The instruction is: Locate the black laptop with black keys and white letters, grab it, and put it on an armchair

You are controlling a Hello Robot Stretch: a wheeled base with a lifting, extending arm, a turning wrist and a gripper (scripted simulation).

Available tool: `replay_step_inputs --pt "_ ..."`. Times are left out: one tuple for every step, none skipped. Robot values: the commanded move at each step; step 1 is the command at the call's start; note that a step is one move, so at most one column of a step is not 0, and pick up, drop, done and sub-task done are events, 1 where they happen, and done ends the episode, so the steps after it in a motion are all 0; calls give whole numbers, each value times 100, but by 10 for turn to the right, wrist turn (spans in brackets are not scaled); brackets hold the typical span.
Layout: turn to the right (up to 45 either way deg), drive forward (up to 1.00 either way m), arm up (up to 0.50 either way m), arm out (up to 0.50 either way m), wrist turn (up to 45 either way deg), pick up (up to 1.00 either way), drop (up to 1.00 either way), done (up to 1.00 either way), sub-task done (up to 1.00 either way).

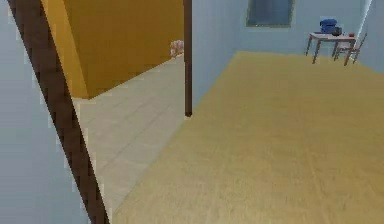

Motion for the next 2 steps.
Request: replay_step_inputs --pt "0 100 0 0 0 0 0 0 0" --pt "-240 0 0 0 0 0 0 0 0"
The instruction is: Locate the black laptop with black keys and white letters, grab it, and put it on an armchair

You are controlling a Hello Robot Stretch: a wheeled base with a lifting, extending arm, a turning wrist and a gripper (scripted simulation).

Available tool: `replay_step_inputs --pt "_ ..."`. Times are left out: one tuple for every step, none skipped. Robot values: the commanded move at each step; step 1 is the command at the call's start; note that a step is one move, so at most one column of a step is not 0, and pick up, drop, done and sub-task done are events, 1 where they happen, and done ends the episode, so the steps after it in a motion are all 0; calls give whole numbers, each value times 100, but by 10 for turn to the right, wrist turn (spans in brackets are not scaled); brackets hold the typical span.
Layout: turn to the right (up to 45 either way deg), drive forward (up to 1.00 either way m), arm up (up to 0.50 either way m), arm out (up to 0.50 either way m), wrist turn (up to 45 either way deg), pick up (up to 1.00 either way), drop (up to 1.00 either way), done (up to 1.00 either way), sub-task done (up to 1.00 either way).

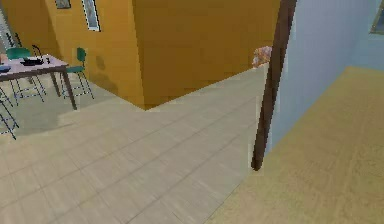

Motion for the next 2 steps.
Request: replay_step_inputs --pt "0 50 0 0 0 0 0 0 0" --pt "-450 0 0 0 0 0 0 0 0"
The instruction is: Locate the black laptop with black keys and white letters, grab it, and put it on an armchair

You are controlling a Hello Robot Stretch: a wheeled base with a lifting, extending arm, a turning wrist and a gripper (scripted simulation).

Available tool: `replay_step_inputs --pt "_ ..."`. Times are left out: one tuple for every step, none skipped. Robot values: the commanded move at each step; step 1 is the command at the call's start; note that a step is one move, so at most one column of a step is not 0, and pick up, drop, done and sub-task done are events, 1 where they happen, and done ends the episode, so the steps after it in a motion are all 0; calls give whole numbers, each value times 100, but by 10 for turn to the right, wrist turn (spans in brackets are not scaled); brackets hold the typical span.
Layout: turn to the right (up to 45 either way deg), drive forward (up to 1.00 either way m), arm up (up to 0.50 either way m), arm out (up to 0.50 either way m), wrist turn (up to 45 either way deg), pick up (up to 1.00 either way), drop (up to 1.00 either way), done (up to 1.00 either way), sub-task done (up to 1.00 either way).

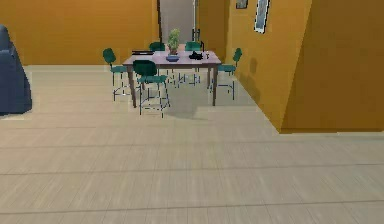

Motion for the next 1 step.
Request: replay_step_inputs --pt "-30 0 0 0 0 0 0 0 0"
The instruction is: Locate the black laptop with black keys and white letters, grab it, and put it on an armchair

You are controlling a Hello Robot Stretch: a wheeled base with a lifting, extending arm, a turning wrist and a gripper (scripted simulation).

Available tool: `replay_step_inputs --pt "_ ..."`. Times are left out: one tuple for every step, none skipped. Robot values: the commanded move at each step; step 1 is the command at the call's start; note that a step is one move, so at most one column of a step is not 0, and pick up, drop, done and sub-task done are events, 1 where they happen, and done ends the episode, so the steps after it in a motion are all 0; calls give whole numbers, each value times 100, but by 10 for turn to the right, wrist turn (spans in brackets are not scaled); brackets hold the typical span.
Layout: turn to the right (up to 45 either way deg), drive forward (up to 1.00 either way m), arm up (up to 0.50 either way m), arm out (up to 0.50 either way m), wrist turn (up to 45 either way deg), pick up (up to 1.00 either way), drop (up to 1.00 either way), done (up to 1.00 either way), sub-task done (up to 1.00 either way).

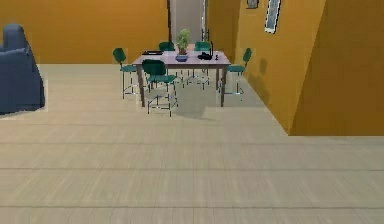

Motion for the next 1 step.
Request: replay_step_inputs --pt "0 100 0 0 0 0 0 0 0"
